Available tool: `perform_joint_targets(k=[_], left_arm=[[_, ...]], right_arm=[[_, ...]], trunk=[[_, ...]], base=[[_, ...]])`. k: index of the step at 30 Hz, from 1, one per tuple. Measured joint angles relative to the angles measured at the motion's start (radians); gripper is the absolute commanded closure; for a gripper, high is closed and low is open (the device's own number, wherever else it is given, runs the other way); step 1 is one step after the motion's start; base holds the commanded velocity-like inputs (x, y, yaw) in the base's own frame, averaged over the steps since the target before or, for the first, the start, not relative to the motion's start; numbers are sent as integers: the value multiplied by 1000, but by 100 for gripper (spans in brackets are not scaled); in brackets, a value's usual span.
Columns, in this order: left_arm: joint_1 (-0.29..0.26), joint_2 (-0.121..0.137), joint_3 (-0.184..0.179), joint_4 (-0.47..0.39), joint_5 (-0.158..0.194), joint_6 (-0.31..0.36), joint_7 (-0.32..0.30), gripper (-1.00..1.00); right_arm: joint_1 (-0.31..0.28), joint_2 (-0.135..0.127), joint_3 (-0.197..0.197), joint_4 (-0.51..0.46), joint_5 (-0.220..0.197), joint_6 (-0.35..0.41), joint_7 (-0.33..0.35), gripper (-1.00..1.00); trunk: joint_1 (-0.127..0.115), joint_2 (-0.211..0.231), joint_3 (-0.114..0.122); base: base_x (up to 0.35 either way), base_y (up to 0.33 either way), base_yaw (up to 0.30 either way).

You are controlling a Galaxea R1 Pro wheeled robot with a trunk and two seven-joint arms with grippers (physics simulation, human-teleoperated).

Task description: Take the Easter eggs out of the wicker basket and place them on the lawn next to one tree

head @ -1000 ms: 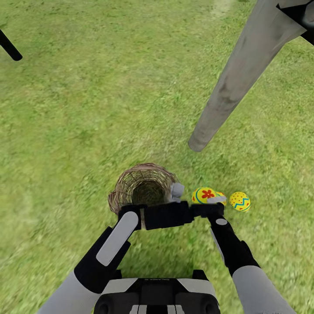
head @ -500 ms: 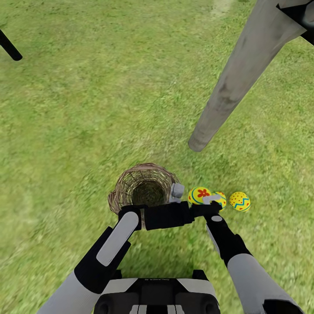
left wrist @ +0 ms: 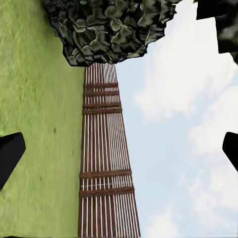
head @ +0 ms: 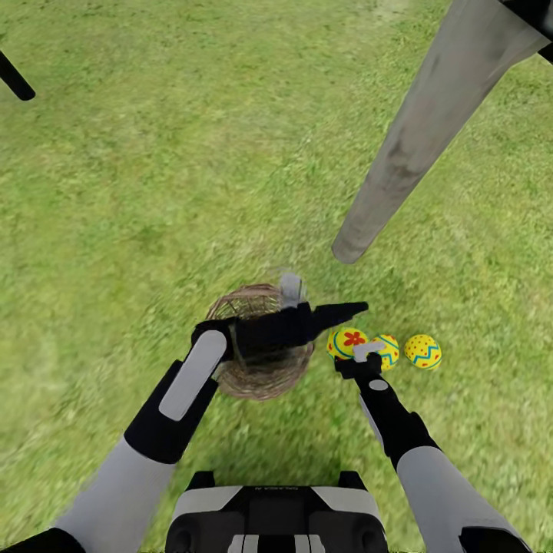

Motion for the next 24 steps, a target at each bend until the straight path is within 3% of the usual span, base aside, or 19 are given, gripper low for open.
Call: perform_joint_targets(k=[4, 7, 8, 10, 16, 21, 24], left_arm=[[-23, 9, 105, 0, 4, 8, 1, -100], [-25, 14, 154, 0, 5, 12, 1, -100], [-25, 32, 186, 0, 5, 13, 1, -100], [-24, 57, 215, 0, 5, 14, 1, -100], [-24, 72, 222, -7, 7, 14, -2, -100], [-24, 62, 216, -9, 7, 15, -3, -100], [-24, 56, 214, -9, 7, 15, -5, -100]], right_arm=[[0, 0, 0, 0, 0, 0, 0, 100], [0, -1, 0, 0, 0, 0, 0, 100], [0, -1, 0, 0, 0, 0, 0, 100], [0, 0, 0, 0, 0, 0, 0, 100], [0, 14, 1, 0, 0, -1, 0, 100], [-1, 40, 2, -1, -2, -2, 0, 100], [-1, 43, 2, 1, -5, -31, -1, 100]], trunk=[[0, 0, -6], [0, 0, -11], [0, 0, -13], [0, 0, -16], [0, 0, -26], [0, 0, -34], [0, 0, -39]], base=[[0, 0, 0], [0, 0, 0], [0, 0, 0], [0, 0, 0], [0, 0, 0], [0, 0, 0], [0, 0, 0]])
